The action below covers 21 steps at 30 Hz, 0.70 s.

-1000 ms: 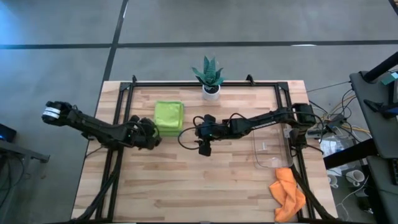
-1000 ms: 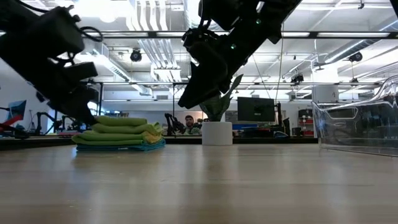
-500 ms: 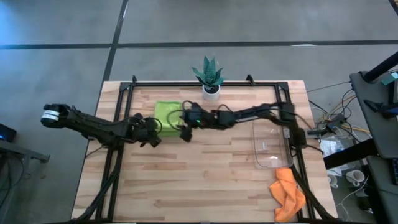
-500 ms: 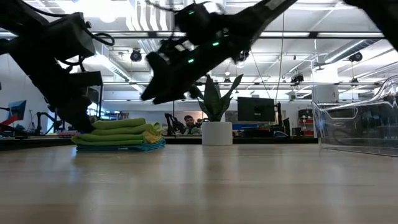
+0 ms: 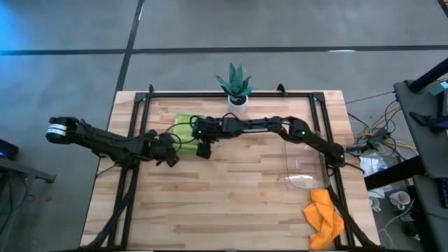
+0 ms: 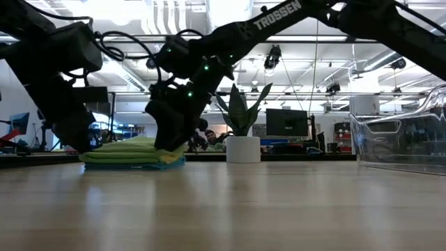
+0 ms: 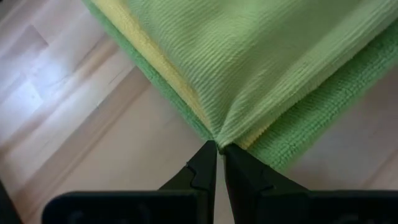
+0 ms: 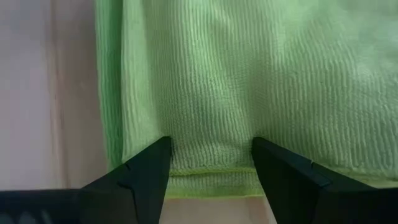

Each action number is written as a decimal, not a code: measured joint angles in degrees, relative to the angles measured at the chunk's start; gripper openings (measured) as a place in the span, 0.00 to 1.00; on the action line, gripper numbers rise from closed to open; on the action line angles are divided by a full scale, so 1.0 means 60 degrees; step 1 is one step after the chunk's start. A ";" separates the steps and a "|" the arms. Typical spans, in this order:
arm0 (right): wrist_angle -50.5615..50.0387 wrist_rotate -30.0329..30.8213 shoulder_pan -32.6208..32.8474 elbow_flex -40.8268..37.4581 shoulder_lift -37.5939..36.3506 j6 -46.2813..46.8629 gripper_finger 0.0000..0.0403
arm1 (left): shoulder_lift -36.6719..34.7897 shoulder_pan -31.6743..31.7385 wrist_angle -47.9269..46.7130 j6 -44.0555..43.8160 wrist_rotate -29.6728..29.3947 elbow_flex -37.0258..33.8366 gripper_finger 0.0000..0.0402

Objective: Fold microfiber towels
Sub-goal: Stack the light green towel on top of the yellow towel

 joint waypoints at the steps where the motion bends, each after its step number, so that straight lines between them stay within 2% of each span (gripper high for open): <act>1: 0.0003 -0.0010 -0.0005 0.0087 0.0034 -0.0044 0.55 | 0.0000 0.0000 -0.0012 -0.0007 0.0019 0.0000 0.04; 9: -0.0474 -0.0023 -0.0049 0.0701 -0.0380 -0.0636 0.56 | 0.0000 0.0004 -0.0089 -0.0020 0.0377 0.0104 0.04; 13: -0.0468 0.0292 -0.0337 0.0842 -0.0574 -0.0829 0.56 | -0.0004 -0.0003 -0.0100 0.0011 0.0885 0.0296 0.05; 17: -0.0589 0.0443 -0.0642 0.0759 -0.0520 -0.0769 0.56 | -0.0004 -0.0004 -0.0187 -0.0007 0.1075 0.0580 0.11; 21: -0.0254 0.0406 -0.0655 0.0740 -0.0527 -0.1004 0.56 | -0.0004 -0.0004 -0.0254 -0.0003 0.1174 0.0859 0.22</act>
